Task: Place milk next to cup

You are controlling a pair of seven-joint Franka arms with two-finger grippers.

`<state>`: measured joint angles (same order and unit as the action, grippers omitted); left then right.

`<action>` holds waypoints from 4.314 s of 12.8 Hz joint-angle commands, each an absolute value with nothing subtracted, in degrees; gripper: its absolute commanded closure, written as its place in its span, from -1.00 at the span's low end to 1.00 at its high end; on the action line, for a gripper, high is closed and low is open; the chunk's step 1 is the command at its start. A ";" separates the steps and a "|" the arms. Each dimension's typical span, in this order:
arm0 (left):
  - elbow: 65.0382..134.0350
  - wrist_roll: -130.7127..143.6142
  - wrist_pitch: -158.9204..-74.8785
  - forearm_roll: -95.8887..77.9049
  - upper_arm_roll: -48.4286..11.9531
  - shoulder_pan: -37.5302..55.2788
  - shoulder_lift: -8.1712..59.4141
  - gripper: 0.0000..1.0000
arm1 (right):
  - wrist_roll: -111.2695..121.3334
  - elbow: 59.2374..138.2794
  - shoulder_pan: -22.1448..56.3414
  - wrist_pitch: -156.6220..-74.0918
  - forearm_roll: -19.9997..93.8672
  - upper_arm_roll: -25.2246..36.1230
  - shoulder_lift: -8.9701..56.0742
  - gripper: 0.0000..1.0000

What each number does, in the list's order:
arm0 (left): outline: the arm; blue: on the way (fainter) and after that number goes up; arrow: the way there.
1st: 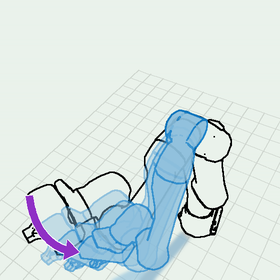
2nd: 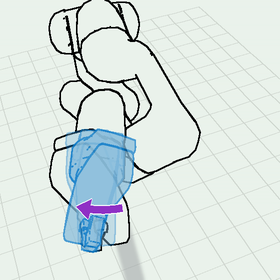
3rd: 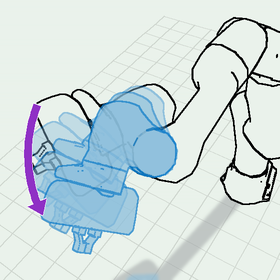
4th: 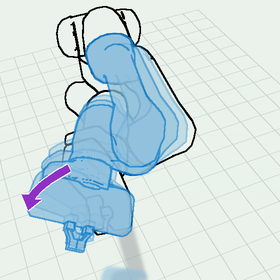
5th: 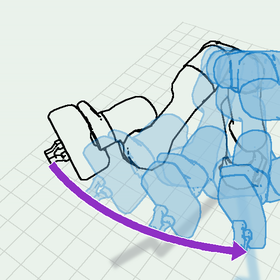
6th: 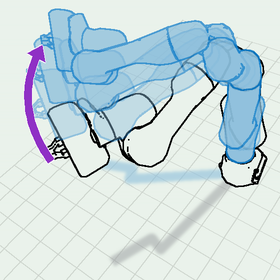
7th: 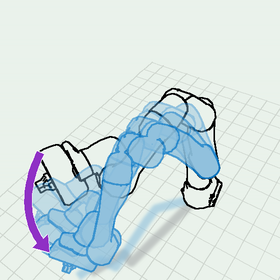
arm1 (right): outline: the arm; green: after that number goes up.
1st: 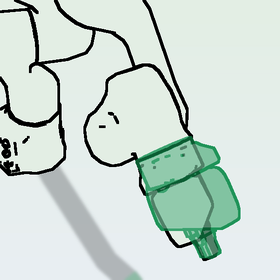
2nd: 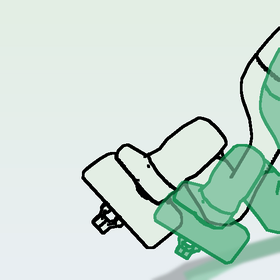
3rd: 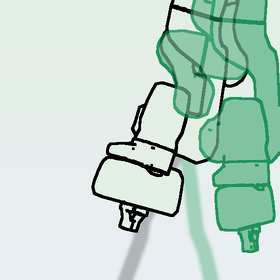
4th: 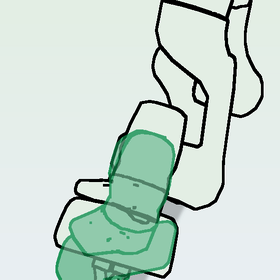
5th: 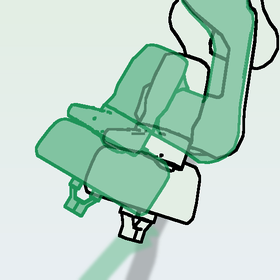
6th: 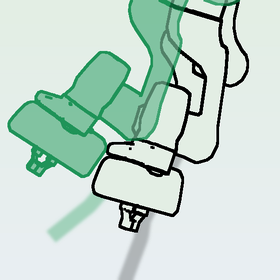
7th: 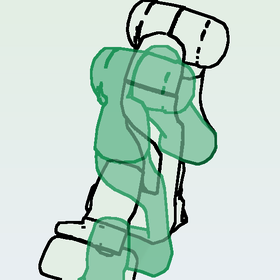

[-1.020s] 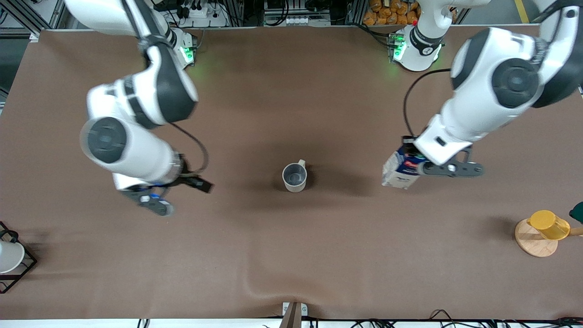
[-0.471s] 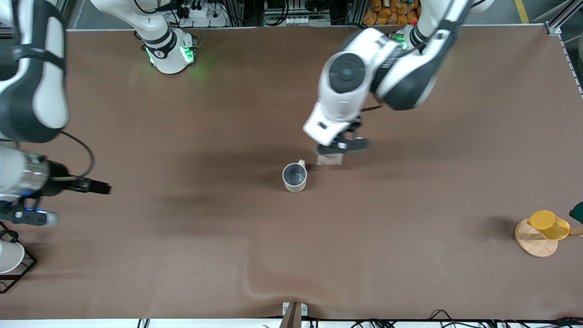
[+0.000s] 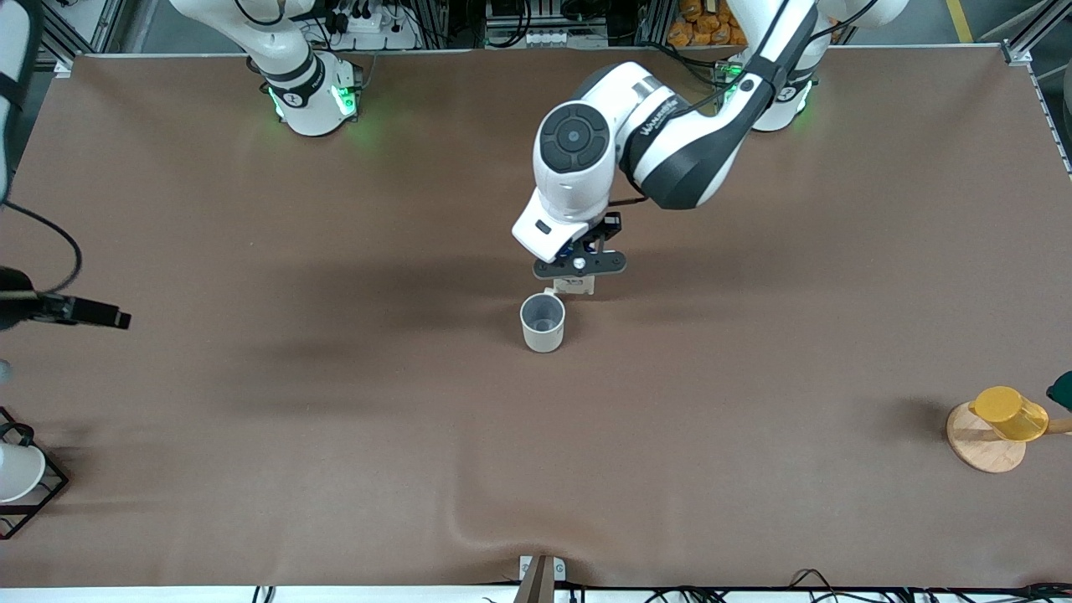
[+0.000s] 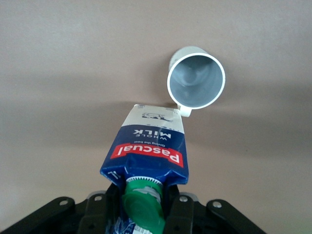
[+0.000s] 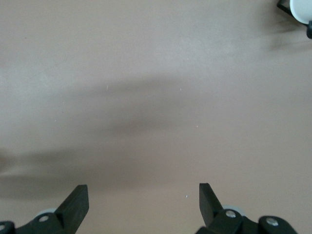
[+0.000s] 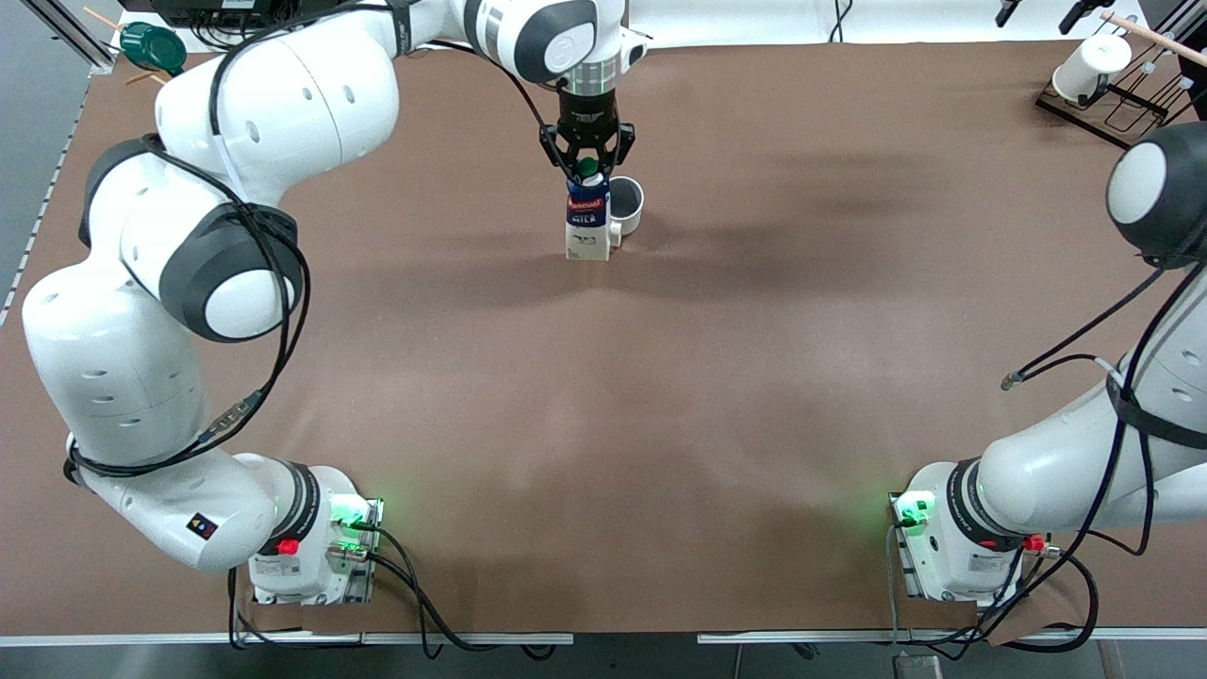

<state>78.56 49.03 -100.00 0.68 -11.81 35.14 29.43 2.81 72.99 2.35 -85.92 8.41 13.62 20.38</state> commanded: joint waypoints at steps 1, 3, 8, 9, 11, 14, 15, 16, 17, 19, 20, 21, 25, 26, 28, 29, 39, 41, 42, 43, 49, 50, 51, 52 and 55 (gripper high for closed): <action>76.73 50.10 -101.69 0.09 -11.07 36.38 31.99 0.30 | 3.34 88.73 0.88 -91.74 7.47 12.48 8.55 -1.00; 76.73 49.84 -101.69 0.09 -10.90 36.21 31.82 0.30 | 3.34 94.37 0.79 -94.38 7.38 12.48 4.59 -1.00; 76.64 49.75 -103.44 0.00 -10.90 36.39 32.87 0.30 | 3.43 98.60 0.88 -95.27 6.68 12.48 0.80 -1.00; 76.64 49.75 -104.23 0.00 -10.90 36.47 33.31 0.30 | 3.43 100.61 0.88 -96.84 6.33 12.48 -0.51 -1.00; 76.55 49.75 -105.55 0.00 -10.90 36.74 34.53 0.28 | 3.43 101.78 1.05 -98.88 5.63 12.39 -0.97 -1.00; 76.55 49.40 -107.05 0.09 -10.90 36.91 36.20 0.22 | 2.55 97.23 2.89 -98.18 3.08 11.86 0.08 -1.00; 76.55 49.39 -107.22 0.09 -10.90 36.91 36.56 0.19 | 2.46 96.51 2.81 -97.04 3.08 11.87 0.17 -1.00; 76.64 49.48 -107.23 0.09 -10.90 37.00 36.82 0.09 | 1.24 96.42 2.90 -94.77 3.25 11.78 -0.26 -1.00; 76.64 49.57 -107.23 0.17 -10.90 37.09 37.26 -0.02 | -2.51 95.11 3.34 -93.88 3.16 11.60 -0.26 -1.00; 76.73 49.57 -107.23 0.44 -10.72 37.53 37.44 -0.79 | -4.04 94.22 5.09 -92.20 -1.02 11.60 -0.44 -1.00; 76.73 49.57 -107.23 0.79 -10.81 37.62 37.35 -1.00 | -3.96 94.22 5.36 -91.94 -2.62 11.51 -0.53 -1.00; 76.73 49.66 -106.88 1.40 -10.81 37.79 36.92 -1.00 | -3.96 94.13 5.54 -91.50 -2.90 11.60 -0.88 -1.00; 76.73 49.92 -101.53 1.23 -10.72 37.01 29.56 -1.00 | -4.31 92.29 5.54 -90.09 -2.38 11.69 -0.97 -1.00; 76.73 49.57 -99.95 1.49 -10.46 35.61 26.23 -1.00 | -4.22 92.29 5.45 -89.91 -2.29 11.69 -0.88 -1.00; 76.99 47.83 -96.26 1.76 -10.20 29.38 19.54 -1.00 | -4.04 92.29 5.27 -90.00 -2.20 11.78 -0.70 -1.00; 77.25 44.07 -94.85 1.76 -10.20 25.44 17.16 -1.00 | -3.96 92.29 5.19 -90.00 -2.02 11.86 -0.53 -1.00; 85.40 22.51 -92.46 0.44 -10.55 0.28 4.24 -1.00 | -4.04 92.37 5.10 -89.91 -0.19 11.87 -0.53 -1.00; 88.06 17.78 -92.29 0.35 -10.20 -1.75 1.68 -1.00 | -4.04 92.37 5.01 -89.91 0.17 11.87 -0.53 -1.00; 88.07 16.27 -91.76 0.44 -10.20 -3.06 1.50 -1.00 | -4.04 92.37 5.10 -89.91 0.18 11.87 -0.53 -1.00; 87.89 15.91 -90.63 0.44 -10.11 -3.25 1.41 -1.00 | -4.04 92.37 5.10 -89.91 0.18 11.87 -0.53 -1.00; 85.97 8.70 -86.14 0.35 -6.50 -2.99 1.05 -1.00 | -4.04 92.46 5.19 -89.91 0.18 11.87 -0.53 -1.00; 85.70 8.70 -85.61 0.35 -6.50 -2.99 1.05 -1.00 | -4.04 92.46 5.19 -89.91 0.18 11.87 -0.53 -1.00; 85.69 8.61 -85.26 0.26 -6.50 -2.99 1.14 -1.00 | -4.04 92.55 5.19 -89.91 0.18 11.87 -0.53 -1.00; 85.69 8.61 -84.99 0.35 -6.50 -2.99 1.14 -1.00 | -4.04 92.64 5.19 -89.91 0.18 11.87 -0.53 -1.00; 85.69 8.53 -84.73 0.35 -6.59 -2.81 1.14 -1.00 | -4.04 92.72 5.19 -89.91 0.18 11.87 -0.44 -1.00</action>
